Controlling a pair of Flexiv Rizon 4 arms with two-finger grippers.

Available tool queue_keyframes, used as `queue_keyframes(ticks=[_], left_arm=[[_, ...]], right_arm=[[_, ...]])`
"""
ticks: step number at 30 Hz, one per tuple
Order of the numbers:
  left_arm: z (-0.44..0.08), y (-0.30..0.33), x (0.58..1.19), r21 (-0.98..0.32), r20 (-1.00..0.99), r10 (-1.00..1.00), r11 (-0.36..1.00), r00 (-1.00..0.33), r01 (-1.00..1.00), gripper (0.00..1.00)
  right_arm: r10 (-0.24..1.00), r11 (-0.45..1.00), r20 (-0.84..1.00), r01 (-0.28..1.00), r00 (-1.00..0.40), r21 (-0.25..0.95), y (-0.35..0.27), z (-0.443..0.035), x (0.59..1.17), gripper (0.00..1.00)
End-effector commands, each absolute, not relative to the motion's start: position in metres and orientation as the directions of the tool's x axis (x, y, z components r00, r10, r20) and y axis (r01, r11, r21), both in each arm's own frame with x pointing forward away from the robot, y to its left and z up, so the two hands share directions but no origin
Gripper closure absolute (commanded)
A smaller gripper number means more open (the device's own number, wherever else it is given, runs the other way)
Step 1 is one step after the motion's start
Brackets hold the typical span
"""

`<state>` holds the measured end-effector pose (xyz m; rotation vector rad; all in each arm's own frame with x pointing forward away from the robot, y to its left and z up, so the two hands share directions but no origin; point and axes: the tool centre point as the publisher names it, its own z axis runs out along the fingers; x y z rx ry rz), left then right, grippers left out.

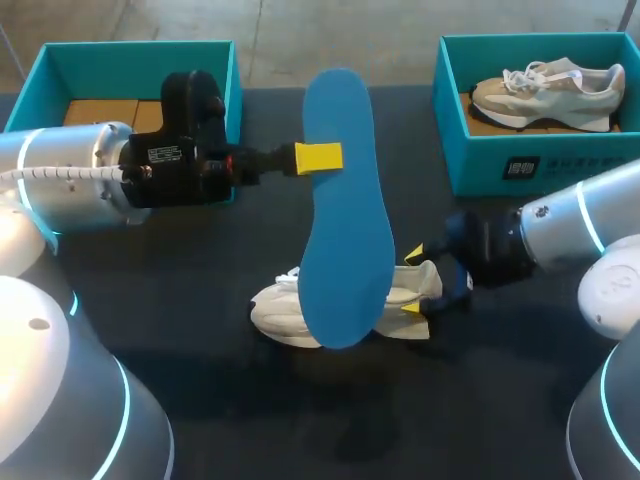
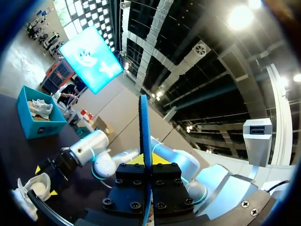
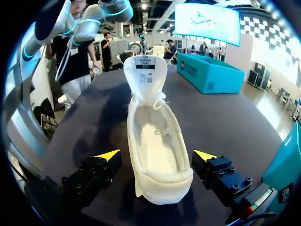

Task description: Take the shoe out of the shoebox, open the shoe tongue, remove and reinsert the insole, then place the shoe into the shoebox

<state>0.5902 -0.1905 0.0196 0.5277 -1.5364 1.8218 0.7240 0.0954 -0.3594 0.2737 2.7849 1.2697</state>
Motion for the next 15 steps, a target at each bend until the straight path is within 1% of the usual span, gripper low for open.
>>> queue_keyframes(ticks=[1, 12, 15], left_arm=[[0.018, -0.19, 0.588, -0.689, 0.69, 0.242, -0.07, -0.682, -0.722, 1.0], [0.018, -0.19, 0.588, -0.689, 0.69, 0.242, -0.07, -0.682, -0.722, 1.0], [0.018, -0.19, 0.588, -0.689, 0.69, 0.242, -0.07, -0.682, -0.722, 1.0]], right_arm=[[0.205, 0.759, 0.005, 0.162, -0.979, 0.63, 0.102, -0.349, 0.722, 0.0], [0.232, 0.827, -0.002, 0.196, -0.973, 0.526, 0.108, -0.334, 0.723, 0.0], [0.233, 0.824, -0.018, 0.188, -0.972, 0.534, 0.109, -0.333, 0.723, 0.0]])
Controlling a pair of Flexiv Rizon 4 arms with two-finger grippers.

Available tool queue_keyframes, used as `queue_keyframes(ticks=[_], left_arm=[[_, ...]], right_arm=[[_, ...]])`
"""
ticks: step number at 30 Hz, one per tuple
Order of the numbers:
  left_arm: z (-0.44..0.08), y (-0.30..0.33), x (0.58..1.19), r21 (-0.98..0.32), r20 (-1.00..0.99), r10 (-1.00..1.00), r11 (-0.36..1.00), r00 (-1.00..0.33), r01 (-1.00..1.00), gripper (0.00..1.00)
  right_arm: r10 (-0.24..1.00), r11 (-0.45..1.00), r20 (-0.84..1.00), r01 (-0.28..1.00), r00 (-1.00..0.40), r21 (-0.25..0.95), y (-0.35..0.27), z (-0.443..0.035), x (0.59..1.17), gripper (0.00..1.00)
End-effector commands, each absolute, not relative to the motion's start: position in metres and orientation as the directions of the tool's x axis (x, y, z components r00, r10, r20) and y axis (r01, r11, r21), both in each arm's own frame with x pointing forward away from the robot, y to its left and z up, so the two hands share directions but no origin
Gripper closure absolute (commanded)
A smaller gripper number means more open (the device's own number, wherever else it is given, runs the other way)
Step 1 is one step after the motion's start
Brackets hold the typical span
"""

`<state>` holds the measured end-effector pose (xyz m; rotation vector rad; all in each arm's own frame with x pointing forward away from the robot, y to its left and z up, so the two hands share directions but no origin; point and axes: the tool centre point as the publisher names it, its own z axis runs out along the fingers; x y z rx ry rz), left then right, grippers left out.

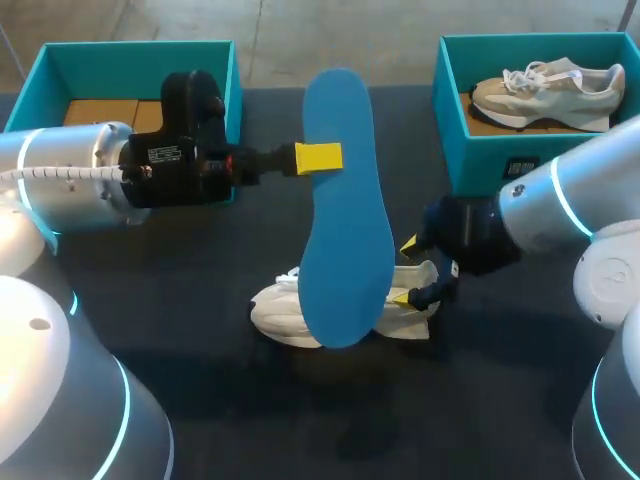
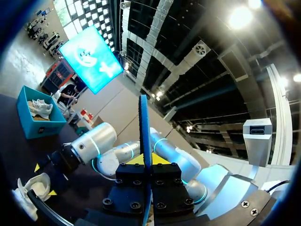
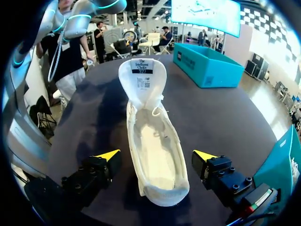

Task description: Take the shoe out of the shoebox, open the shoe tongue, remove and reinsert the insole, then place the shoe into the shoebox

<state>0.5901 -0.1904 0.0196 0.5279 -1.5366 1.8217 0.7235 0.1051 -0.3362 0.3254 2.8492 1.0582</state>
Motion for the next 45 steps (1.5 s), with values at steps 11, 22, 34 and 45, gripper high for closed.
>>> queue_keyframes(ticks=[11, 22, 34, 45], left_arm=[[0.018, -0.19, 0.588, -0.689, 0.69, 0.242, -0.07, -0.682, -0.722, 1.0], [0.018, -0.19, 0.588, -0.689, 0.69, 0.242, -0.07, -0.682, -0.722, 1.0], [0.018, -0.19, 0.588, -0.689, 0.69, 0.242, -0.07, -0.682, -0.722, 1.0], [0.018, -0.19, 0.588, -0.689, 0.69, 0.242, -0.07, -0.682, -0.722, 1.0]], right_arm=[[0.228, 0.813, -0.028, 0.175, -0.973, 0.555, 0.108, -0.336, 0.721, 0.0], [0.22, 0.849, -0.038, 0.172, -0.975, 0.499, 0.108, -0.329, 0.722, 0.0], [0.198, 0.923, -0.035, 0.174, -0.98, 0.343, 0.106, -0.313, 0.724, 0.0], [0.199, 0.941, -0.009, 0.188, -0.98, 0.282, 0.101, -0.31, 0.723, 0.0]])
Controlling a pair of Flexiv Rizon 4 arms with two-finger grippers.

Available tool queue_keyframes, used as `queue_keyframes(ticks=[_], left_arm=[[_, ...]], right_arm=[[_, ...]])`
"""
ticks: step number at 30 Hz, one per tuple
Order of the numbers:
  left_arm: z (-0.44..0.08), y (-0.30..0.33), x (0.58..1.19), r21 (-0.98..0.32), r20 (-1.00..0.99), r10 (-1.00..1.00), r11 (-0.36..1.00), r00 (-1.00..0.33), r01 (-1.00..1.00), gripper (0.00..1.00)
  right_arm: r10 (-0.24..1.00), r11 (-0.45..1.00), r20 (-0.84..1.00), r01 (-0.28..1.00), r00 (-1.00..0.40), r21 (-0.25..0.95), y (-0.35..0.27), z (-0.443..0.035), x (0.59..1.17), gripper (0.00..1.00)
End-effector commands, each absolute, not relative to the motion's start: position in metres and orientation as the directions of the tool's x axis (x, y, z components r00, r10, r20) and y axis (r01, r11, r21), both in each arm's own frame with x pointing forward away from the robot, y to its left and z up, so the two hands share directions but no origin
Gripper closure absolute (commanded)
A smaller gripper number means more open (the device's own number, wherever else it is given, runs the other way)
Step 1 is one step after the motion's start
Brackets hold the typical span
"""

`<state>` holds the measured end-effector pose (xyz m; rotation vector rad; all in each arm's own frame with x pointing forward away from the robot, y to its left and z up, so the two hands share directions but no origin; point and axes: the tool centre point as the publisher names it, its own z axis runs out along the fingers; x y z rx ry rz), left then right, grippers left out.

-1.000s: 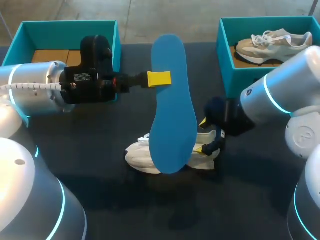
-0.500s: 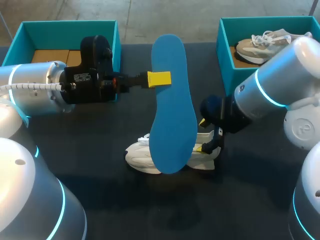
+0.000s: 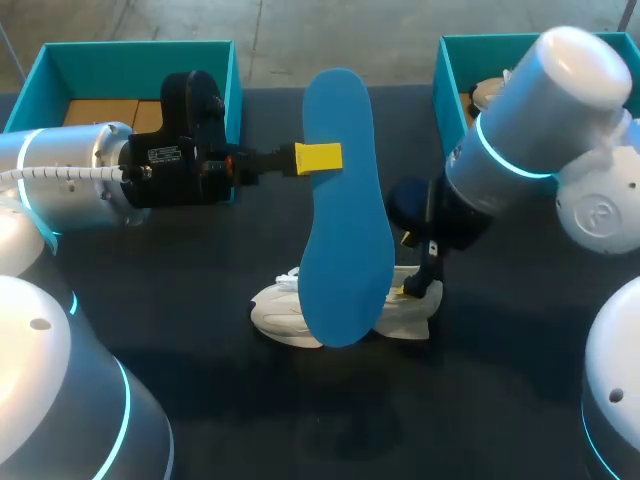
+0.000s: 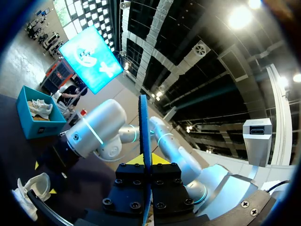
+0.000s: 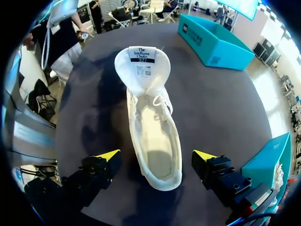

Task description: Take the shoe out of the shoebox, open the shoe tongue, remove and reinsert the insole, then place the shoe into the shoebox

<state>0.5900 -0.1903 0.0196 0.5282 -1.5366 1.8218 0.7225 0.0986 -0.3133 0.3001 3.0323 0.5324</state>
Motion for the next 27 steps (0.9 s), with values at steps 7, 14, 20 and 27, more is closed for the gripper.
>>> queue_keyframes(ticks=[7, 14, 20, 27], left_arm=[[0.0181, -0.1905, 0.5884, -0.689, 0.69, 0.242, -0.07, -0.682, -0.722, 1.0], [0.0181, -0.1905, 0.5884, -0.689, 0.69, 0.242, -0.07, -0.682, -0.722, 1.0], [0.0181, -0.1905, 0.5884, -0.689, 0.69, 0.242, -0.07, -0.682, -0.722, 1.0], [0.0181, -0.1905, 0.5884, -0.689, 0.69, 0.242, -0.07, -0.682, -0.722, 1.0]], right_arm=[[0.198, 0.947, 0.006, 0.193, -0.98, 0.256, 0.0981, -0.3098, 0.7201, 0.0], [0.218, 0.944, -0.006, 0.21, -0.976, 0.254, 0.0953, -0.3094, 0.7161, 0.0], [0.218, 0.944, -0.006, 0.21, -0.976, 0.254, 0.0953, -0.3094, 0.7161, 0.0], [0.196, 0.957, -0.032, 0.184, -0.98, 0.223, 0.097, -0.3053, 0.7172, 0.0]])
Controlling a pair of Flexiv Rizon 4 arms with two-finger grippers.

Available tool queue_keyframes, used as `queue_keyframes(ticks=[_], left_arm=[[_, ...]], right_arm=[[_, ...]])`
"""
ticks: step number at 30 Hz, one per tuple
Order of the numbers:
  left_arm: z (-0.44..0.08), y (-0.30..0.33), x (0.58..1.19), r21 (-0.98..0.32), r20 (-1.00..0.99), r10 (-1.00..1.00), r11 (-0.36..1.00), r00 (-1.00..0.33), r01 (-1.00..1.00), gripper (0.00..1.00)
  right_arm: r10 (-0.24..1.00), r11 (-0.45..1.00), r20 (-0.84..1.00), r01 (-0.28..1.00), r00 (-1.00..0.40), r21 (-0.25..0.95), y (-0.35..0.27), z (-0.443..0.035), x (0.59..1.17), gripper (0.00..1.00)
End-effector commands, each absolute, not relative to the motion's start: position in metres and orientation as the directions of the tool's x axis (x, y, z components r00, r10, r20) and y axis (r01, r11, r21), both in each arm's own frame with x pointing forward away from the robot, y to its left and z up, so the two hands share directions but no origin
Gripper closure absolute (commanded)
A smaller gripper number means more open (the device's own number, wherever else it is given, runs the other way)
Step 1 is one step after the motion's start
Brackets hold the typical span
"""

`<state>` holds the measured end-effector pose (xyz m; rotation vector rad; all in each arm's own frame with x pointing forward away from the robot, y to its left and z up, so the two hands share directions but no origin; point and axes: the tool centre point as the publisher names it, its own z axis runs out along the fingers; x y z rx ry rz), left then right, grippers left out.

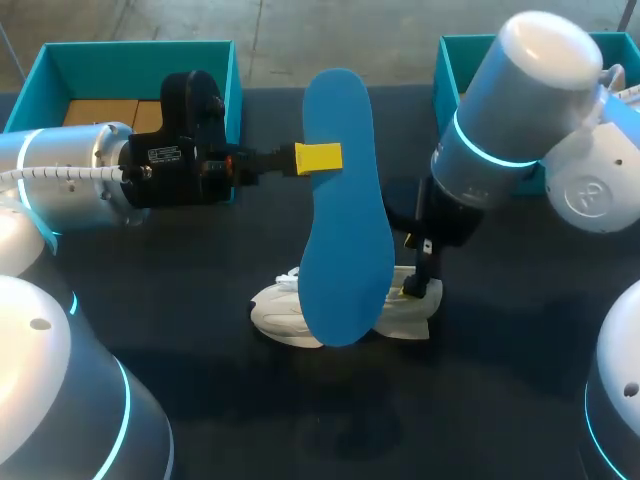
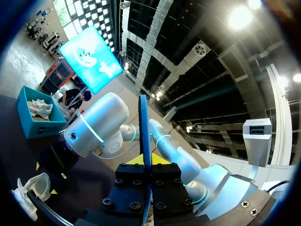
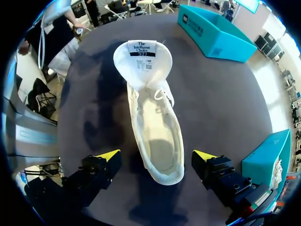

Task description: Take the shoe out of the shoebox, open the shoe tongue, remove and reinsert the insole, then place the shoe into the shoebox

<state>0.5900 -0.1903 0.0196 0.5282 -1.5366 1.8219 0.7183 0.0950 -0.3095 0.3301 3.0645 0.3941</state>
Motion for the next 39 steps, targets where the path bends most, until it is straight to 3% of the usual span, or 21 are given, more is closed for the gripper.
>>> queue_keyframes(ticks=[1, 24, 39], left_arm=[[0.018, -0.19, 0.588, -0.689, 0.69, 0.242, -0.07, -0.682, -0.722, 1.0], [0.018, -0.19, 0.588, -0.689, 0.69, 0.242, -0.07, -0.682, -0.722, 1.0], [0.018, -0.19, 0.588, -0.689, 0.69, 0.242, -0.07, -0.682, -0.722, 1.0]], right_arm=[[0.192, 0.961, -0.03, 0.182, -0.981, 0.206, 0.098, -0.305, 0.718, 0.0], [0.143, 0.986, -0.023, 0.141, -0.989, 0.086, 0.107, -0.303, 0.719, 0.0], [0.143, 0.986, -0.023, 0.141, -0.989, 0.086, 0.107, -0.303, 0.719, 0.0]])
